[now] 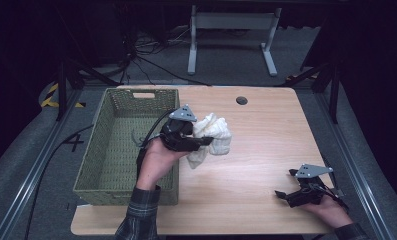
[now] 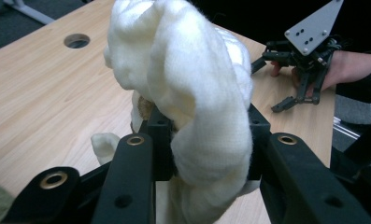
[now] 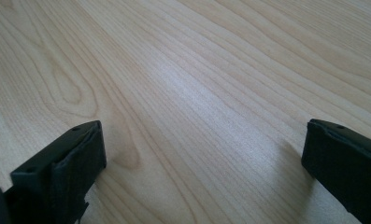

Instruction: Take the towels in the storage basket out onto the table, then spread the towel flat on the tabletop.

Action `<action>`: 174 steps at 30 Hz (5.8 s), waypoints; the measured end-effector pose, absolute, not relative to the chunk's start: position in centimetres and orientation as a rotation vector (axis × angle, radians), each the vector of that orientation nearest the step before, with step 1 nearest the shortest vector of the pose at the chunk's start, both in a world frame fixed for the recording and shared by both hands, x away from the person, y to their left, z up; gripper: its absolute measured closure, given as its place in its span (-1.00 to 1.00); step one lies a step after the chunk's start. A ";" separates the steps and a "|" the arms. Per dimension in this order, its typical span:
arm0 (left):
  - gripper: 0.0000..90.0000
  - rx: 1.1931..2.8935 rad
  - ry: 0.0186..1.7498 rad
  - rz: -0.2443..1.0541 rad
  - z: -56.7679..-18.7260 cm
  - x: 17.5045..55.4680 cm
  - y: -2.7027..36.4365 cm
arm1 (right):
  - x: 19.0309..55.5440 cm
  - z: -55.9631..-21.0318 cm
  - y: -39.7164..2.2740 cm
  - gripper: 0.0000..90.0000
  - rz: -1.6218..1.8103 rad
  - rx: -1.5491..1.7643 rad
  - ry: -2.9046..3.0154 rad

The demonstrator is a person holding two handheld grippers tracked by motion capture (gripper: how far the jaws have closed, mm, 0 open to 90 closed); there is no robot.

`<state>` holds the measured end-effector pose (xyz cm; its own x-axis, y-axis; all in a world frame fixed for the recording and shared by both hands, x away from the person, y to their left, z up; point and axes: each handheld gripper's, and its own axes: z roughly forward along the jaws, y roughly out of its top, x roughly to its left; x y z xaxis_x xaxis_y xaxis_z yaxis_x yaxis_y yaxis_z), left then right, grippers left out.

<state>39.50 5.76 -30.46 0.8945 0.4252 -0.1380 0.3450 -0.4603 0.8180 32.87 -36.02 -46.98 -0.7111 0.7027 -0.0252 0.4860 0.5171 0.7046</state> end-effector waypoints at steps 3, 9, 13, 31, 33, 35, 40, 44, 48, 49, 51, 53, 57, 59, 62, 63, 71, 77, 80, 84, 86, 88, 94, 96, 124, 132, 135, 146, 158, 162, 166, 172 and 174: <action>0.47 2.104 0.532 0.097 -30.9 39.4 4.6 | 32.9 -47.0 -36.0 -1.00 0.997 0.993 2.454; 0.47 2.124 0.491 0.058 -32.0 39.3 2.2 | 32.9 -47.0 -36.0 -1.00 0.999 0.989 2.454; 0.47 2.144 0.457 0.034 -32.7 39.2 0.8 | 32.9 -47.0 -36.0 -1.00 0.999 0.989 2.454; 0.47 2.217 0.387 0.027 -35.9 38.1 -5.2 | 32.9 -47.0 -36.0 -1.00 0.998 0.989 2.454; 0.47 2.220 0.385 0.021 -36.1 38.0 -5.5 | 32.9 -47.0 -36.0 -1.00 0.997 0.988 2.455; 0.47 2.224 0.385 0.016 -36.7 37.9 -6.0 | 32.9 -47.0 -36.0 -1.00 0.998 0.986 2.457; 0.47 2.254 0.354 -0.001 -38.1 37.7 -7.4 | 32.8 -47.0 -36.0 -1.00 0.998 0.984 2.458; 0.47 2.266 0.333 -0.001 -39.2 37.6 -8.2 | 32.8 -47.0 -36.0 -1.00 0.998 0.983 2.458; 0.45 2.278 0.331 -0.006 -40.6 37.7 -8.7 | 32.8 -47.0 -36.0 -1.00 0.998 0.983 2.458; 0.45 2.279 0.334 -0.013 -40.9 37.8 -8.9 | 32.8 -47.0 -36.0 -1.00 0.998 0.983 2.458; 0.44 2.288 0.330 -0.013 -41.6 37.9 -9.1 | 32.8 -47.0 -36.0 -1.00 0.998 0.983 2.458; 0.43 2.295 0.331 -0.029 -42.2 38.0 -9.3 | 32.8 -47.0 -36.0 -1.00 0.998 0.983 2.458; 0.39 2.320 0.335 -0.035 -43.4 38.2 -9.8 | 32.8 -47.0 -36.0 -1.00 0.998 0.983 2.458; 0.38 2.335 0.340 -0.048 -43.9 38.3 -10.0 | 32.8 -47.0 -36.0 -1.00 0.998 0.983 2.458; 0.34 2.336 0.346 -0.060 -44.5 38.4 -10.3 | 32.8 -47.0 -36.0 -1.00 0.998 0.983 2.458; 0.27 2.336 0.355 -0.066 -44.6 38.4 -10.4 | 32.8 -47.0 -36.0 -1.00 0.998 0.983 2.458; -0.17 2.299 0.391 -0.069 -43.7 38.3 -9.6 | 32.8 -47.0 -36.0 -1.00 0.998 0.981 2.460; -0.20 2.269 0.430 -0.016 -42.5 37.8 -7.4 | 32.7 -46.9 -36.1 -1.00 0.990 0.958 2.488; -0.17 2.258 0.467 0.012 -42.3 37.6 -6.3 | 32.7 -46.8 -36.1 -0.99 0.985 0.953 2.497; -0.08 2.252 0.512 0.077 -42.4 37.4 -5.5 | 32.7 -46.8 -36.1 -1.00 0.988 0.949 2.496; -0.06 2.253 0.543 0.095 -42.4 37.7 -5.3 | 32.7 -46.9 -36.2 -1.00 0.993 0.947 2.493; -0.02 2.242 0.567 0.115 -42.5 38.0 -5.2 | 32.7 -46.9 -36.2 -1.00 0.999 0.944 2.491; 0.09 2.227 0.627 0.151 -43.2 39.5 -5.9 | 32.7 -47.0 -36.2 -1.00 1.011 0.944 2.483; 0.10 2.210 0.646 0.139 -43.5 40.1 -6.2 | 32.7 -47.0 -36.2 -0.99 1.009 0.946 2.483; 0.93 2.294 0.582 0.153 -44.4 41.0 -8.1 | 32.8 -46.2 -36.8 -0.61 0.996 0.965 2.510; 0.93 2.241 0.680 0.218 -42.9 40.3 -6.0 | 33.6 -45.2 -36.6 -0.44 1.005 0.955 2.525; 0.93 2.230 0.733 0.239 -42.9 40.2 -5.1 | 34.3 -44.5 -36.4 -0.31 1.026 0.935 2.516; 0.93 2.250 0.820 0.275 -43.2 39.8 -3.7 | 37.8 -43.4 -35.2 0.24 1.097 0.909 2.486; 0.93 2.268 0.827 0.243 -44.0 40.1 -3.6 | 41.5 -44.9 -33.6 0.42 1.081 0.930 2.489; 0.93 2.274 0.824 0.231 -44.1 40.1 -3.7 | 41.5 -45.6 -32.9 0.49 1.059 0.897 2.524; 0.93 2.276 0.805 0.226 -44.2 40.1 -4.0 | 41.3 -45.8 -32.9 0.75 1.063 0.884 2.540; 0.93 2.257 0.789 0.237 -43.4 39.9 -3.9 | 40.9 -45.2 -33.3 0.92 1.081 0.893 2.533; 0.93 2.240 0.797 0.246 -43.1 39.8 -3.8 | 40.8 -45.0 -33.5 0.92 1.094 0.895 2.526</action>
<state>39.81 -3.81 -43.13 0.7894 0.6109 -0.0605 0.4702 -0.5385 0.6993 40.83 -33.46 -45.01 -0.7814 0.6238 0.0166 0.4390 0.5306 0.7251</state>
